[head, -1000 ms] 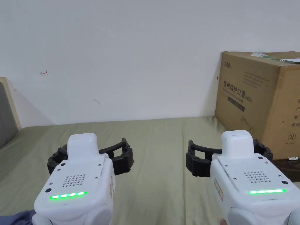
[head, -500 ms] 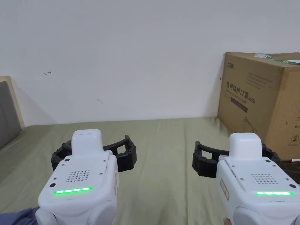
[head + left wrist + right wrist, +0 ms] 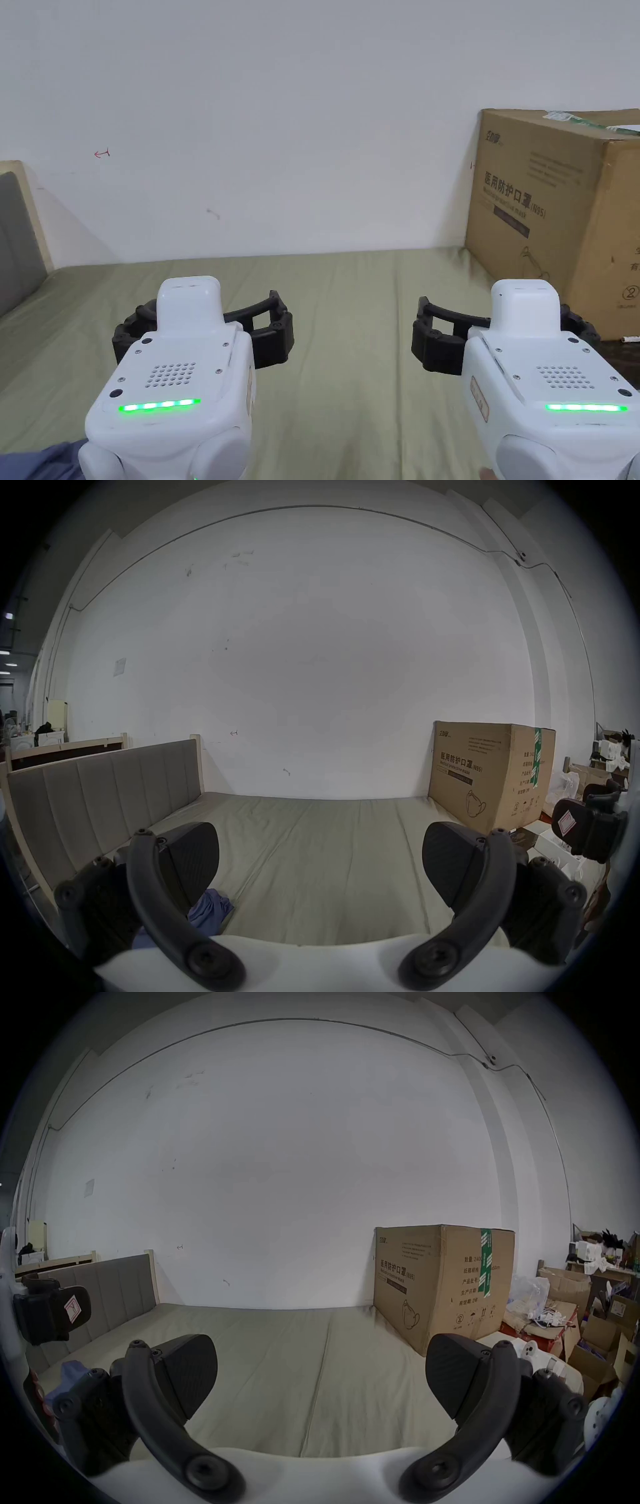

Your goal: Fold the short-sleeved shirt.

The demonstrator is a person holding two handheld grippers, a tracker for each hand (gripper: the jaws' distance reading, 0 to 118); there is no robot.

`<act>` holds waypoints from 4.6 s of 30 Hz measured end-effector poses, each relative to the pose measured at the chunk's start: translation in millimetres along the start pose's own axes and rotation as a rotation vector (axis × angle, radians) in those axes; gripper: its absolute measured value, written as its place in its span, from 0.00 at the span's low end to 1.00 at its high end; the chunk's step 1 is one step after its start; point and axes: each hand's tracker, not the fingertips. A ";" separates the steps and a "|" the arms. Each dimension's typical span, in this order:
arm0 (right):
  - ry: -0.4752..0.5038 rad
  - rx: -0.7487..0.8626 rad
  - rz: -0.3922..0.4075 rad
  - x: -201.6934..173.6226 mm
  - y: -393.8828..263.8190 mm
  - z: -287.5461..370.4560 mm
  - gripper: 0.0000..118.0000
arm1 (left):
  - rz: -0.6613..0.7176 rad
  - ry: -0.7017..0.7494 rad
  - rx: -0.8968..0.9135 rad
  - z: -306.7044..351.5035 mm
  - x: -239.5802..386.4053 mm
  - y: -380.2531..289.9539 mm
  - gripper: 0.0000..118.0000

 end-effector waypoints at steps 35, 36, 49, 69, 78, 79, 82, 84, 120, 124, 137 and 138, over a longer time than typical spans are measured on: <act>0.006 0.017 -0.055 6.4 -0.9 13.8 0.00 | -0.071 -0.085 -0.030 12.5 11.2 0.0 0.00; 0.005 0.014 -0.054 5.0 -2.3 13.4 0.00 | -0.068 -0.085 -0.038 12.9 7.7 0.6 0.00; 0.513 -0.109 0.012 -162.1 -15.3 -2.1 0.00 | 0.007 0.334 -0.130 79.0 -188.9 -6.6 0.00; 0.488 -0.326 0.108 -140.8 -62.1 -34.6 0.00 | 0.372 0.246 -0.954 -67.1 -394.2 -188.5 0.89; 0.431 -0.440 0.071 -123.4 -77.9 -50.0 0.00 | 0.399 0.350 -1.015 -151.7 -412.2 -264.8 1.00; 0.425 -0.450 0.071 -122.5 -80.7 -52.7 0.00 | 0.347 0.350 -1.016 -157.2 -407.7 -267.6 1.00; 0.417 -0.465 0.076 -125.0 -84.5 -58.0 0.00 | 0.173 0.383 -1.013 -160.9 -397.2 -273.3 1.00; 0.423 -0.467 0.081 -129.0 -85.4 -58.6 0.00 | 0.213 0.384 -1.032 -159.5 -401.9 -268.7 1.00; 0.275 -0.182 -0.148 27.2 6.5 10.7 0.00 | 0.040 -0.602 -0.288 -62.0 -18.7 147.1 0.04; 0.199 -0.171 -0.188 61.7 8.0 16.9 0.00 | 0.095 -0.724 -0.471 -98.7 58.9 103.1 0.04; 0.107 -0.280 -0.244 97.2 -28.2 13.9 0.00 | 0.227 -0.775 -1.073 -146.8 180.4 -96.5 0.86; 0.105 -0.286 -0.242 97.1 -30.0 13.6 0.00 | 0.245 -0.778 -1.059 -145.2 176.1 -94.1 0.86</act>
